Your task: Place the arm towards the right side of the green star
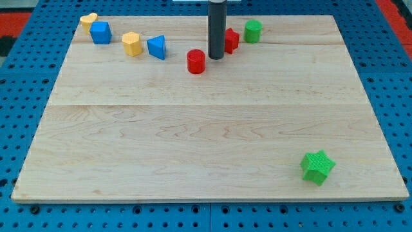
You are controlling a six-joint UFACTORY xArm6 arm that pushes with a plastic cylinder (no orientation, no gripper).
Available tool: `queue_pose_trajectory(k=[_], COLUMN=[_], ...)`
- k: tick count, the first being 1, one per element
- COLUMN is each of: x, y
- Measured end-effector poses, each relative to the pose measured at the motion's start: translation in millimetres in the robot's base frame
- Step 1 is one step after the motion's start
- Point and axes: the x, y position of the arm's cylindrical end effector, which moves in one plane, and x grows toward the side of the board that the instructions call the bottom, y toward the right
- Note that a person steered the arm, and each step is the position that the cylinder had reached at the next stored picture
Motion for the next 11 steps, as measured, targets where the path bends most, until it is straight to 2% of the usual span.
queue_pose_trajectory(k=[3,4,5,6,7,8,9,10,11], x=[30.5,54.8,70.0,78.8,148.9,230.0,290.1,306.1,275.0], y=[-11.3,96.0,179.6,228.2,271.0,292.6,300.2,270.0,244.4])
